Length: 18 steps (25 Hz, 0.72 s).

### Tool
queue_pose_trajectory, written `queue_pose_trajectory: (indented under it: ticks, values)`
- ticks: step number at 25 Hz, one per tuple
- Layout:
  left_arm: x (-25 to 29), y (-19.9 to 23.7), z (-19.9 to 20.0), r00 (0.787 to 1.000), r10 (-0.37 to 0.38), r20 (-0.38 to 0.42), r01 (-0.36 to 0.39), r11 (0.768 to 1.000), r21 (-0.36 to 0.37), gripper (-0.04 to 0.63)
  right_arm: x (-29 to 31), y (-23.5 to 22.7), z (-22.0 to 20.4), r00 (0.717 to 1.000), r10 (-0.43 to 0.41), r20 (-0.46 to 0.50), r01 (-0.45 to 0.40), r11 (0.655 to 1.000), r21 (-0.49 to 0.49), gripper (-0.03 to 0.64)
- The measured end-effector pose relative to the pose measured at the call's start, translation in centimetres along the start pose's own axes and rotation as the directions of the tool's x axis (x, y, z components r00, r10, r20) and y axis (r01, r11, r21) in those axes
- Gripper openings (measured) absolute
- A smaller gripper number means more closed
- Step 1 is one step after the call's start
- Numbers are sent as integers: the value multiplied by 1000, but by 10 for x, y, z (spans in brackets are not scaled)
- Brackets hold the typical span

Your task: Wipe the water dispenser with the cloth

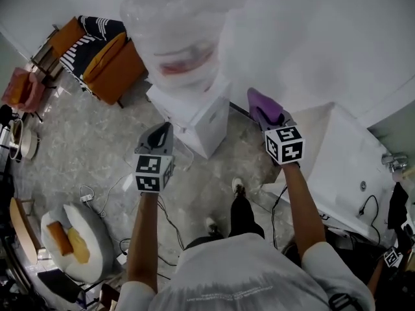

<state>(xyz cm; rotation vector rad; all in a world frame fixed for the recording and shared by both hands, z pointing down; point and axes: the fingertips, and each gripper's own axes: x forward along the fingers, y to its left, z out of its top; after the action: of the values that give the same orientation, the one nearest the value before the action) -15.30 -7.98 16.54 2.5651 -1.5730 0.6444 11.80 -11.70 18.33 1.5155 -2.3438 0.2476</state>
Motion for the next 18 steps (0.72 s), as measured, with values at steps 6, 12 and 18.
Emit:
queue_pose_trajectory:
  ticks: [6, 12, 18]
  values:
    - [51, -14, -16, 1000, -1, -28, -1, 997, -71, 18, 57, -31, -33, 996, 20, -84, -21, 1000, -12, 84]
    - [83, -15, -44, 996, 9, -88, -17, 995, -94, 18, 116, -44, -72, 984, 65, -164, -64, 998, 9, 84]
    - [87, -7, -81, 989, 42, -143, -61, 990, -129, 18, 175, -66, -104, 981, 46, -190, -14, 986, 168, 84]
